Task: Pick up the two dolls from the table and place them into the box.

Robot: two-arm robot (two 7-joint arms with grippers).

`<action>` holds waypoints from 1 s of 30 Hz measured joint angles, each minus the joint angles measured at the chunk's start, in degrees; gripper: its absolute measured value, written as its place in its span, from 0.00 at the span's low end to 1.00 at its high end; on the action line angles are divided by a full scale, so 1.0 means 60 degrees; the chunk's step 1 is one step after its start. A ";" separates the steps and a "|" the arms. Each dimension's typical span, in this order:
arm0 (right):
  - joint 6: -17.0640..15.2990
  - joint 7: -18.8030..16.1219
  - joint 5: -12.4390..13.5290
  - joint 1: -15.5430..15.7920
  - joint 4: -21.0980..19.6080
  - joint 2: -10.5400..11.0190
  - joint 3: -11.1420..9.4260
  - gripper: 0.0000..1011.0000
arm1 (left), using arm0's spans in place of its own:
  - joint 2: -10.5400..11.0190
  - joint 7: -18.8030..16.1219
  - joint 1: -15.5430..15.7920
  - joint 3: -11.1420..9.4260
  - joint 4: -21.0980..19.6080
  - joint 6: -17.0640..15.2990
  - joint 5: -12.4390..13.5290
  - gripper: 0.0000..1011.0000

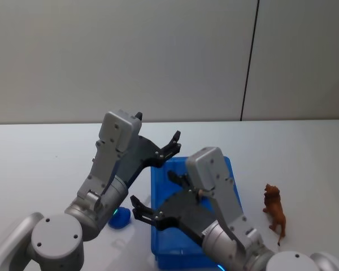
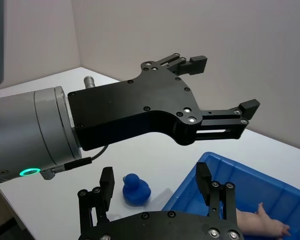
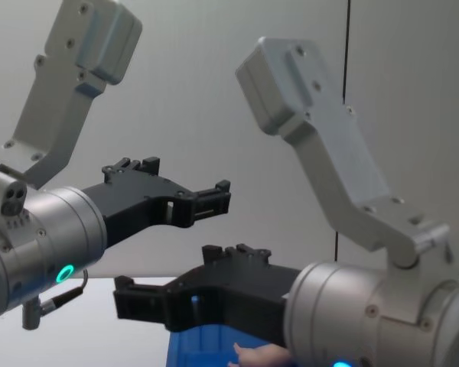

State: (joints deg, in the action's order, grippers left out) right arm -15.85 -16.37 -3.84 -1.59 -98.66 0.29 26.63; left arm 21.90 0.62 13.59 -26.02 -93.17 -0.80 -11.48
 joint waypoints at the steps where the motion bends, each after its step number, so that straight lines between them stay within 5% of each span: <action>1: 0.0016 -0.0005 0.0000 0.0000 0.0000 0.0010 -0.0008 0.99 | 0.0000 0.0000 0.0000 0.0000 -0.0001 0.0000 0.0000 0.99; 18: 0.0733 0.0434 0.0558 0.0098 -0.0634 0.0989 -0.1015 0.99 | 0.0000 0.0000 0.0000 0.0000 0.0000 0.0000 0.0000 0.99; 30: 0.0625 0.1075 0.1562 0.0707 -0.1511 0.2294 -0.2163 0.99 | 0.0000 0.0000 0.0000 0.0000 -0.0001 0.0000 0.0000 0.99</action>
State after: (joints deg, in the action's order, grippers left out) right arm -12.09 -9.92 5.53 2.66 -107.73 14.06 13.65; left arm 21.90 0.62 13.59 -26.02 -93.18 -0.80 -11.48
